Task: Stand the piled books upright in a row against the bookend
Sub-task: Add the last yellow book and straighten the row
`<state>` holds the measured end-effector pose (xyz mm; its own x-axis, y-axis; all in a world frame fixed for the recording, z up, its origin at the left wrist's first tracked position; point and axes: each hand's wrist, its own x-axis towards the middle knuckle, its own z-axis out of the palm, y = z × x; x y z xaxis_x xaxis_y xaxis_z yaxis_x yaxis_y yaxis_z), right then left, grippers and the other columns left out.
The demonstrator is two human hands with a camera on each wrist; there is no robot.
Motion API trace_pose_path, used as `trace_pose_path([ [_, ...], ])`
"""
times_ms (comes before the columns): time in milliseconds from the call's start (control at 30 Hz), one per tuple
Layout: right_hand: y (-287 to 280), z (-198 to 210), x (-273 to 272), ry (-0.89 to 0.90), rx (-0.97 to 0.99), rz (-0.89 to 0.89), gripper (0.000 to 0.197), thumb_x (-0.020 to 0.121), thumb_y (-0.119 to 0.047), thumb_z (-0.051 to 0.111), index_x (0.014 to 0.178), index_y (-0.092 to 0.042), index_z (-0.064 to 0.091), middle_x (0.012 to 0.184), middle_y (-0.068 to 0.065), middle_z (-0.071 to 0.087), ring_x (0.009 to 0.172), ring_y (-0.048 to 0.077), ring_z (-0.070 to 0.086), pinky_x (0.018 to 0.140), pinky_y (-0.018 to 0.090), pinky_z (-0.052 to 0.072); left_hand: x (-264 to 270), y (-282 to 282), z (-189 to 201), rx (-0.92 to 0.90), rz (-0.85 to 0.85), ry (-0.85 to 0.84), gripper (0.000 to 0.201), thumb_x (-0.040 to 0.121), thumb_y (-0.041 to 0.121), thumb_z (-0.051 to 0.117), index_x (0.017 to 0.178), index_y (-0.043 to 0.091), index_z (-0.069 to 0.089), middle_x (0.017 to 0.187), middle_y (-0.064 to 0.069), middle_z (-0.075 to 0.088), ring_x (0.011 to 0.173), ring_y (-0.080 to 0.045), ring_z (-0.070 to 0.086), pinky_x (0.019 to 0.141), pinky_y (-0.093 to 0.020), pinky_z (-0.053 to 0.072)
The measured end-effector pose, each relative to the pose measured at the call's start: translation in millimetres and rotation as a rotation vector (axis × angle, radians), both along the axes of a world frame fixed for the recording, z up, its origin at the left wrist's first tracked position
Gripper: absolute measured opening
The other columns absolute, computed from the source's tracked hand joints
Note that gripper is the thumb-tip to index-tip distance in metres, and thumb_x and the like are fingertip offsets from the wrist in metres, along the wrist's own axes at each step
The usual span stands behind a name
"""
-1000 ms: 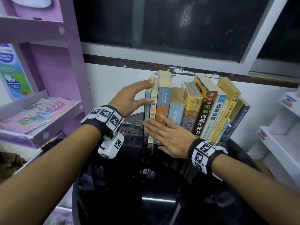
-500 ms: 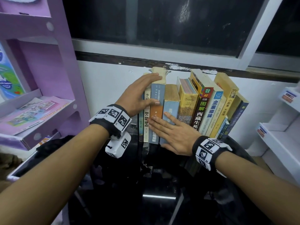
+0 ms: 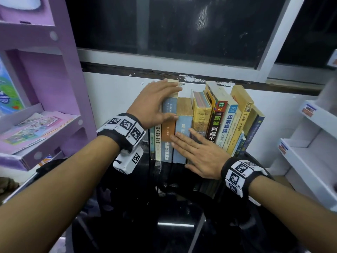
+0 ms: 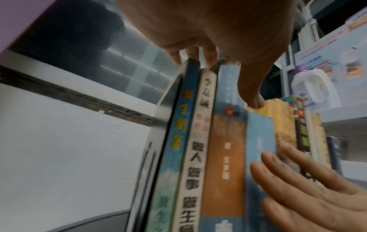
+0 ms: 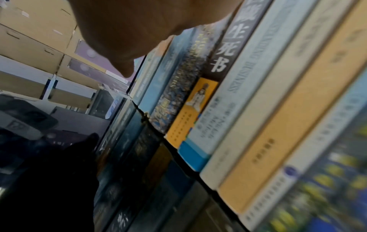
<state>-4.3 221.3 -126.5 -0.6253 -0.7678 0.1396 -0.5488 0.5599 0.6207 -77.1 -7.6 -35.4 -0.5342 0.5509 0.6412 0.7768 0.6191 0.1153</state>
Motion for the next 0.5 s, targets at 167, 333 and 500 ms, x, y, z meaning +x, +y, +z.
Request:
trace_pose_path([
  [167, 16.8, 2.6, 4.6, -0.011, -0.007, -0.026, 0.075, 0.096, -0.048, 0.037, 0.153, -0.006, 0.012, 0.160, 0.012, 0.004, 0.149, 0.025, -0.001, 0.119, 0.049, 0.001, 15.6, 43.4, 11.5, -0.182, -0.039, 0.049, 0.076, 0.080, 0.051, 0.067, 0.145, 0.028, 0.035, 0.150, 0.003, 0.038, 0.141, -0.017, 0.027, 0.117, -0.036, 0.014],
  [333, 20.2, -0.3, 0.2, -0.015, -0.022, -0.020, 0.075, 0.096, -0.051, 0.035, 0.152, -0.005, 0.015, 0.160, 0.013, 0.006, 0.149, 0.025, 0.001, 0.119, 0.048, 0.000, 13.6, 54.7, 9.0, -0.318, 0.001, 0.134, 0.060, 0.085, 0.046, 0.061, 0.140, 0.032, 0.043, 0.141, 0.008, 0.050, 0.128, -0.015, 0.048, 0.108, -0.036, 0.029],
  [500, 20.6, -2.6, -5.4, -0.019, -0.031, 0.008, 0.076, 0.096, -0.052, 0.033, 0.152, -0.005, 0.014, 0.160, 0.013, 0.005, 0.149, 0.026, 0.000, 0.119, 0.048, 0.000, 7.9, 50.5, 6.4, -0.344, 0.018, 0.165, 0.058, 0.086, 0.044, 0.061, 0.140, 0.036, 0.042, 0.139, 0.012, 0.052, 0.117, -0.018, 0.057, 0.102, -0.034, 0.033],
])
